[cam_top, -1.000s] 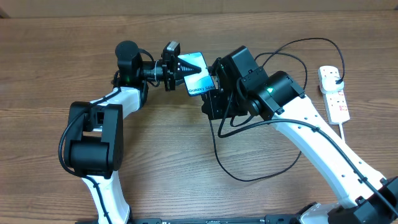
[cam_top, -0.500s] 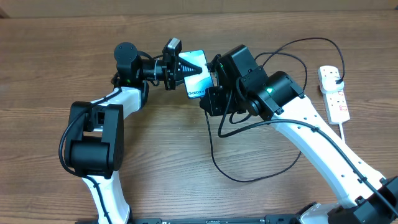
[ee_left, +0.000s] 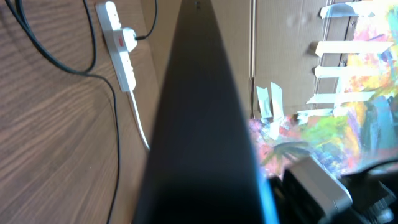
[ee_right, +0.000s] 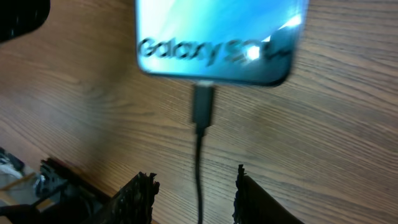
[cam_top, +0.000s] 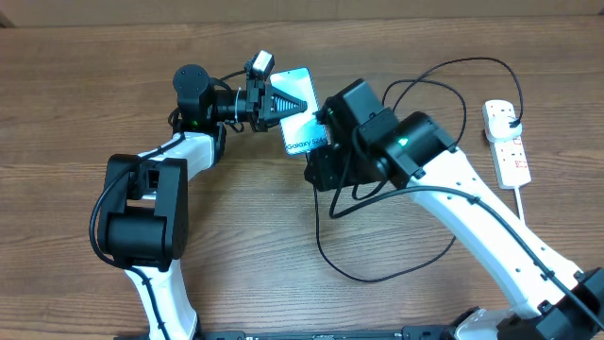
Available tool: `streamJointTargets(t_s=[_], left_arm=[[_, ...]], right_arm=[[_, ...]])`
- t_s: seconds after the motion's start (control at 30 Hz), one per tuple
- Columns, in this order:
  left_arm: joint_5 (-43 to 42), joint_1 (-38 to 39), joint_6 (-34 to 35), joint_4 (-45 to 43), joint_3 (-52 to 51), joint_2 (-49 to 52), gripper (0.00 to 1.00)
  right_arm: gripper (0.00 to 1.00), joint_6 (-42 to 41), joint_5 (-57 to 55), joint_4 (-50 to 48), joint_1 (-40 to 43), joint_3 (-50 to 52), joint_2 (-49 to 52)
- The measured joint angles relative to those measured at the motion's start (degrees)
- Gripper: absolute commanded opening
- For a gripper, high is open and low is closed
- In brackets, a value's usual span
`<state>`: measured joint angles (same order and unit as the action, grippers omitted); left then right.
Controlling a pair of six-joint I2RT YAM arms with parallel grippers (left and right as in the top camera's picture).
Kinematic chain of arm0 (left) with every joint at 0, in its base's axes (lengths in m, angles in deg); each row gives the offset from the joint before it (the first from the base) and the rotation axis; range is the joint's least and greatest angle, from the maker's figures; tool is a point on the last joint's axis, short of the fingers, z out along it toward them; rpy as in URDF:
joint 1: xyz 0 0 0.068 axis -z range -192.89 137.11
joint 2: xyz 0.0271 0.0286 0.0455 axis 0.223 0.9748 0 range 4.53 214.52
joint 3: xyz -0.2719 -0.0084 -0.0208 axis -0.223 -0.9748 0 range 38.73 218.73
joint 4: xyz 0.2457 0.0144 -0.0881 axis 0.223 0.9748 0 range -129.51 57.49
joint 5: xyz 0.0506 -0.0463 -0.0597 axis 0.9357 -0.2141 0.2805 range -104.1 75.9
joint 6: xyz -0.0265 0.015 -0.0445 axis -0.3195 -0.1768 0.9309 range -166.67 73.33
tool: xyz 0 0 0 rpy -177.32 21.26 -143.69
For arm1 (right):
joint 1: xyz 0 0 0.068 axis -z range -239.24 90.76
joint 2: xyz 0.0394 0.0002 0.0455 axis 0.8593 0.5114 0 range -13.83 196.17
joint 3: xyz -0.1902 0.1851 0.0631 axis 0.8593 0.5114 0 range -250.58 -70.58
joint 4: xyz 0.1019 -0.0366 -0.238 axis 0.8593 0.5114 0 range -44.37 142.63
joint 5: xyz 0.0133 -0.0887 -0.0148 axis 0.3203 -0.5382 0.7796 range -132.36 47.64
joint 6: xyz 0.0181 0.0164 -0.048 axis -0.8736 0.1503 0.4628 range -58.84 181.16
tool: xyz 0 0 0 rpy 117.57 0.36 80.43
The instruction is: Plug charger to phone and switch on socket
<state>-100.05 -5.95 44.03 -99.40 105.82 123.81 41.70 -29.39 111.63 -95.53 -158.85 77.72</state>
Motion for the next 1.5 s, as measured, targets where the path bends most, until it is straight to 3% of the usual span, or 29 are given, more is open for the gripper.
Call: streamJointTargets(t_s=[0.27, 0.6, 0.77, 1.17, 1.5], left_arm=[[1.14, 0.00, -1.03, 0.09, 0.00, 0.00, 0.04], [1.38, 0.00, -0.68, 0.11, 0.00, 0.00, 0.04], [1.53, 0.00, -0.68, 0.09, 0.00, 0.00, 0.04], [1.31, -0.07, -0.66, -0.94, 0.02, 0.00, 0.04], [1.31, -0.04, 2.58, -15.98, 0.09, 0.00, 0.04]], right_arm=[[0.49, -0.24, -7.17, -5.33, -3.17, 4.68, -0.07], [0.15, -0.52, -10.01, -12.48, -3.10, 9.35, -0.07], [0.04, -0.42, -9.92, -14.19, -3.13, 9.38, -0.07], [0.04, 0.02, -9.20, -16.63, -3.21, 10.03, -0.07], [0.04, 1.16, -9.16, -17.29, -3.21, 10.08, -0.07]])
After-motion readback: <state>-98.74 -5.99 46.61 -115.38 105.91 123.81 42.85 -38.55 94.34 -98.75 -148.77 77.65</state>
